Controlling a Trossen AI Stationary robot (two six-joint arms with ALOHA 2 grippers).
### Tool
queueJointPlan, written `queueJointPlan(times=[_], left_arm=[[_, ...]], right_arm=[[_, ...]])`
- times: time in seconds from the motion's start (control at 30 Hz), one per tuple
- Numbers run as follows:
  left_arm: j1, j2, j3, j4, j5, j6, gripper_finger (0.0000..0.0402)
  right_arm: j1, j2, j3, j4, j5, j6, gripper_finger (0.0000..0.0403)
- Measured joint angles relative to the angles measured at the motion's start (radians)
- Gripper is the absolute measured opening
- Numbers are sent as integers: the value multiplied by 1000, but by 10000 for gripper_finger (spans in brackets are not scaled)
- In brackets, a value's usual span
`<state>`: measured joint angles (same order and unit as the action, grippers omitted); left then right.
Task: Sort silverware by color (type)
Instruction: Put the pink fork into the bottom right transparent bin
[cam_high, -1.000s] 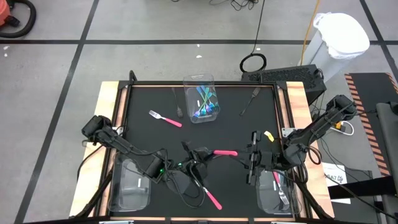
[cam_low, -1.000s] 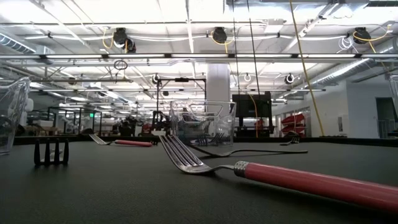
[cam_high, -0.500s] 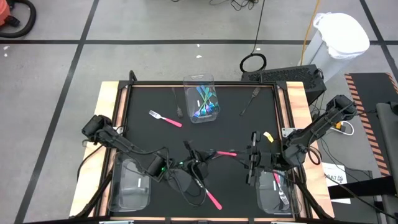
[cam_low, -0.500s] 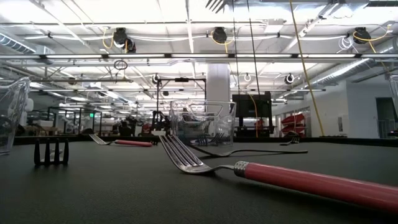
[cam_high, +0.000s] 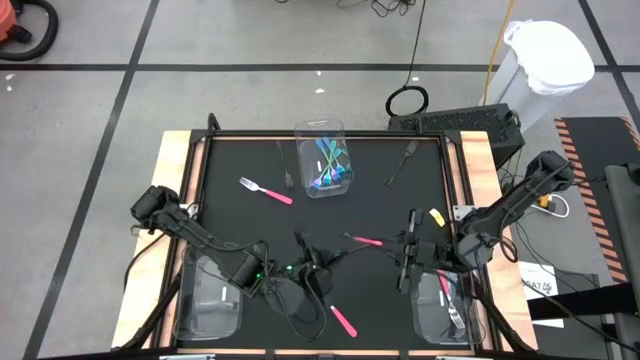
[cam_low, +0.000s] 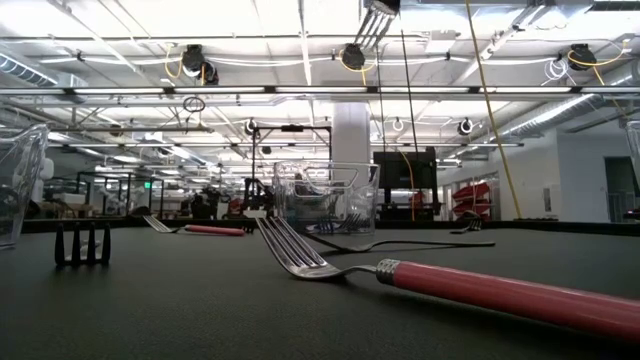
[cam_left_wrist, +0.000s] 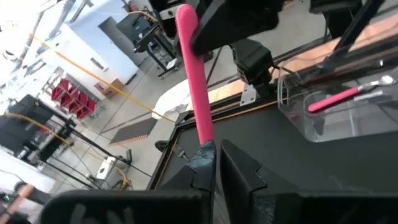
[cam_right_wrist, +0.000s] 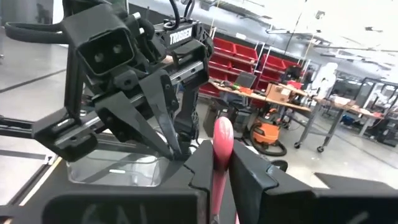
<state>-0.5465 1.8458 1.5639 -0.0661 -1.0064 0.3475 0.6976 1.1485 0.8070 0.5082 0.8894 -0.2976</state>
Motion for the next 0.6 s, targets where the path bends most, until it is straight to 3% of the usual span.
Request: queueJointPlan(times=[0.33,0.6], left_arm=[[1,-8,0,-60,155,29,27],[14,-59,0,-156,326,-51,28]], right_arm=[[62,-100,0,-154,-4,97,27],[101,-134,0,-223,-5,100,29]])
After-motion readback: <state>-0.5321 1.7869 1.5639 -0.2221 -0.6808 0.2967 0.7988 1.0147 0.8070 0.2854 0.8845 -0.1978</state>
